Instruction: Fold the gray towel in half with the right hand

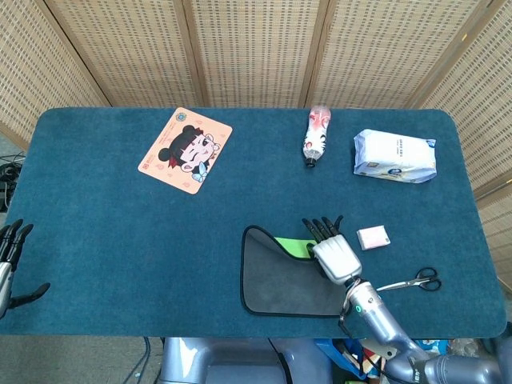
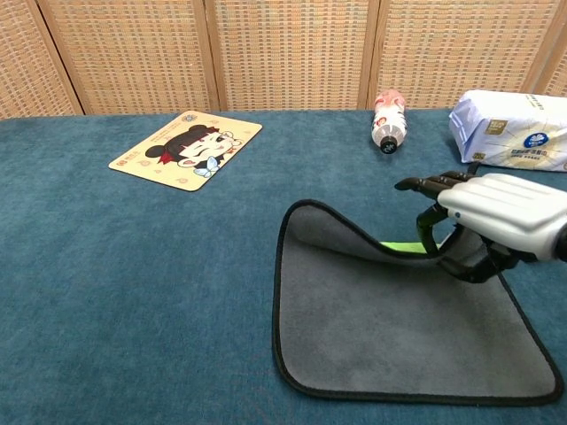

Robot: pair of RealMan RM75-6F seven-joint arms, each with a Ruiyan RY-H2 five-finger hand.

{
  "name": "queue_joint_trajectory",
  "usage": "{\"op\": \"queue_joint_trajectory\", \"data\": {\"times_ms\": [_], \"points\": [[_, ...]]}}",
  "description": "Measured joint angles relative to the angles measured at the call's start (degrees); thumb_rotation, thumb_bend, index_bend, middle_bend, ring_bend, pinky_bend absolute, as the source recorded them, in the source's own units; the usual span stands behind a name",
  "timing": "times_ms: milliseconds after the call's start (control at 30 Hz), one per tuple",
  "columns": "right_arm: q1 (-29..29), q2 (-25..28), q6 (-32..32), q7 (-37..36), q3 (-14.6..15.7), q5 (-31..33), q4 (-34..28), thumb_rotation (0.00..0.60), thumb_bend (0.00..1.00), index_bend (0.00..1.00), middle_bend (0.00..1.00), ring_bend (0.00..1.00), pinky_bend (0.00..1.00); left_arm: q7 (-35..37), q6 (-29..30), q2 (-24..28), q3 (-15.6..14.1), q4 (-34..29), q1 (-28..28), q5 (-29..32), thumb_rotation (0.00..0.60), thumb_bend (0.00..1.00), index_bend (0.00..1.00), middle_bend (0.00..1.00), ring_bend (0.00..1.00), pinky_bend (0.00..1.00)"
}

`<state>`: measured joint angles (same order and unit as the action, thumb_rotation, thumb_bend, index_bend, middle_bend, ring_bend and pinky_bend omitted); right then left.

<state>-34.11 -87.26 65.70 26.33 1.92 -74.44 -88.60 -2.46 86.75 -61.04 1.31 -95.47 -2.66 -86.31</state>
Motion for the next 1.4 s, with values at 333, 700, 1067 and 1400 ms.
{"op": "queue_joint_trajectory", "data": {"times_ms": [333, 700, 1067, 1400], "points": [[3.76, 0.03, 1.92, 1.06, 4.59, -6.27, -0.73, 0.600, 0.55, 0.60, 0.00, 0.00, 0.00, 0.86, 1.10, 0.41, -0.30, -0.06, 0.53, -1.04, 0.600, 0.17, 0.00, 0.00, 0.00, 0.00], [5.86, 0.13, 1.64, 1.65, 6.23, -9.34, -0.83, 0.600, 0.55, 0.60, 0.00, 0.00, 0.00, 0.80, 0.97, 0.40, -0.32, -0.04, 0.53, -1.07, 0.600, 0.17, 0.00, 0.00, 0.00, 0.00], [7.60, 1.91, 2.22, -0.82, 7.62, -13.14, 0.29, 0.600, 0.55, 0.60, 0.00, 0.00, 0.00, 0.70, 1.14, 0.39, -0.28, -0.15, 0.61, -1.13, 0.600, 0.17, 0.00, 0.00, 0.00, 0.00], [9.17, 3.18, 2.50, -2.84, 9.37, -17.21, 0.55, 0.600, 0.55, 0.60, 0.00, 0.00, 0.00, 0.38, 1.32, 0.30, -0.37, -0.23, 0.74, -1.34, 0.600, 0.17, 0.00, 0.00, 0.00, 0.00]]}}
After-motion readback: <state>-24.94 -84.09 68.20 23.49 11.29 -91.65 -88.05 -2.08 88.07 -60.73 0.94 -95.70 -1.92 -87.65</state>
